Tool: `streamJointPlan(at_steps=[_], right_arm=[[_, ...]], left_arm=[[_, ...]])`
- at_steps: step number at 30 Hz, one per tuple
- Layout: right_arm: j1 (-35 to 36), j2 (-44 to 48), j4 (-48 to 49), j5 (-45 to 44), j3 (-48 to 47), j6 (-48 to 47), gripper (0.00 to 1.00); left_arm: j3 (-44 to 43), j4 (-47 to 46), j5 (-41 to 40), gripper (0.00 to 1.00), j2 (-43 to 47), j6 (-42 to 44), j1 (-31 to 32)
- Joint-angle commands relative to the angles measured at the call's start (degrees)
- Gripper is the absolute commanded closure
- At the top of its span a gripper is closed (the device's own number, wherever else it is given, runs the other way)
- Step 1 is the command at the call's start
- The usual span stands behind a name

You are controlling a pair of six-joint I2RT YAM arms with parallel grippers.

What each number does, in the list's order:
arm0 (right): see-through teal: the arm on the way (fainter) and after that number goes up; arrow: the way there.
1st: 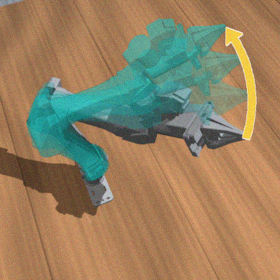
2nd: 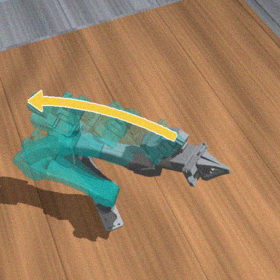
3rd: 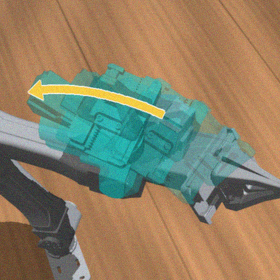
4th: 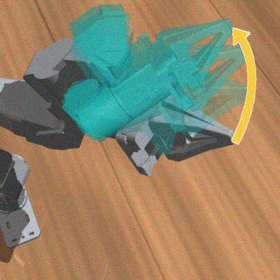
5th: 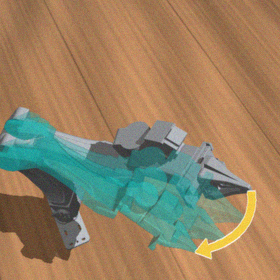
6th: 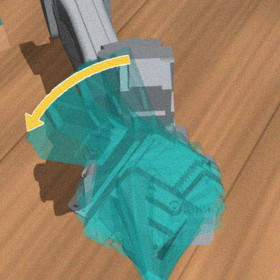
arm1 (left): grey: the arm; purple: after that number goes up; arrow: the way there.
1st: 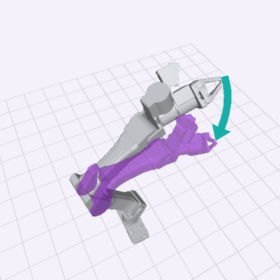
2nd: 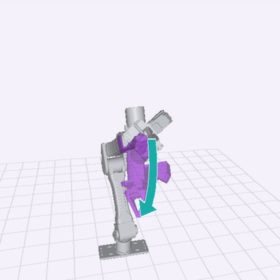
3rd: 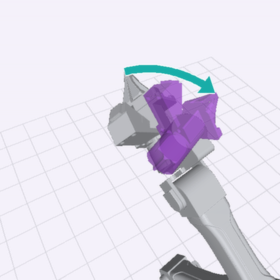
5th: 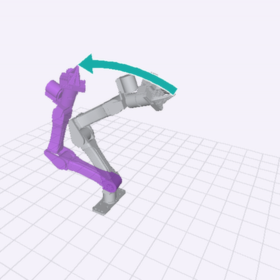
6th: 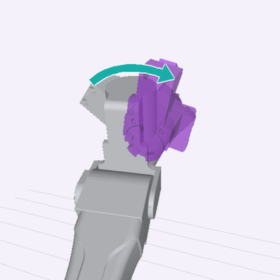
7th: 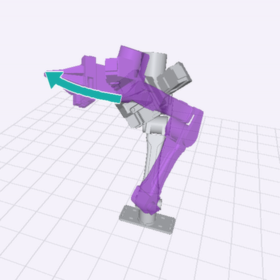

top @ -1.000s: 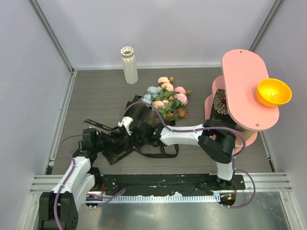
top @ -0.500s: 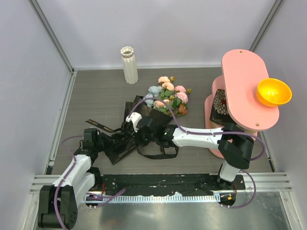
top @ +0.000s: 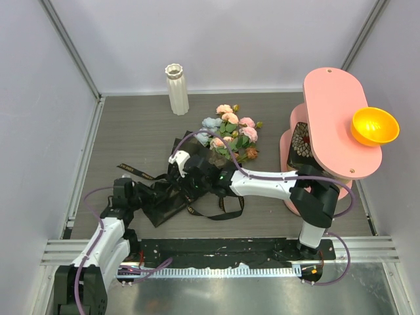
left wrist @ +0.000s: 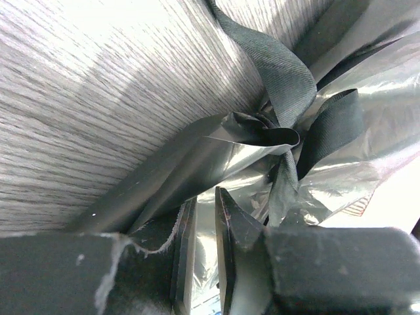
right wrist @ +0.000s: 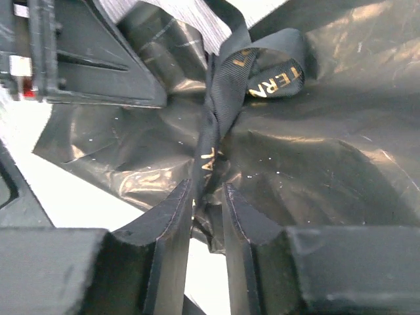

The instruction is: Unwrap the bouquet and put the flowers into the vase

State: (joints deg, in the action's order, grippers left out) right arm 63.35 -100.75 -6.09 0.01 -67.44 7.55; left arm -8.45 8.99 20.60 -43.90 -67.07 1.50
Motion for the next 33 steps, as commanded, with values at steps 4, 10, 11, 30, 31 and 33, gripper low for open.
streamJointPlan(at_steps=[4,10,11,30,31,33], right_arm=[[0.3,-2.1,-0.7,-1.9,-1.6,-1.6,0.7],[0.4,-4.6,-1.0,-1.0,-3.5,-1.4,0.61],[0.5,-4.6,-0.9,-0.9,-3.1,-1.4,0.61],[3.0,0.6,5.6,4.6,6.8,2.3,0.65],[3.0,0.4,5.7,4.5,6.7,2.0,0.65],[3.1,0.0,5.8,3.9,6.1,1.7,0.72]], left_arm=[[0.3,0.7,0.5,0.78,1.7,-0.2,0.1],[-0.6,2.2,0.9,0.66,2.6,0.2,0.2],[-0.9,2.5,1.1,0.63,3.0,0.6,0.2],[-0.3,-8.7,7.7,0.39,-3.8,0.2,0.2],[0.0,-8.7,7.4,0.39,-3.7,0.1,0.2],[0.6,-8.7,6.8,0.4,-3.2,-0.5,0.2]])
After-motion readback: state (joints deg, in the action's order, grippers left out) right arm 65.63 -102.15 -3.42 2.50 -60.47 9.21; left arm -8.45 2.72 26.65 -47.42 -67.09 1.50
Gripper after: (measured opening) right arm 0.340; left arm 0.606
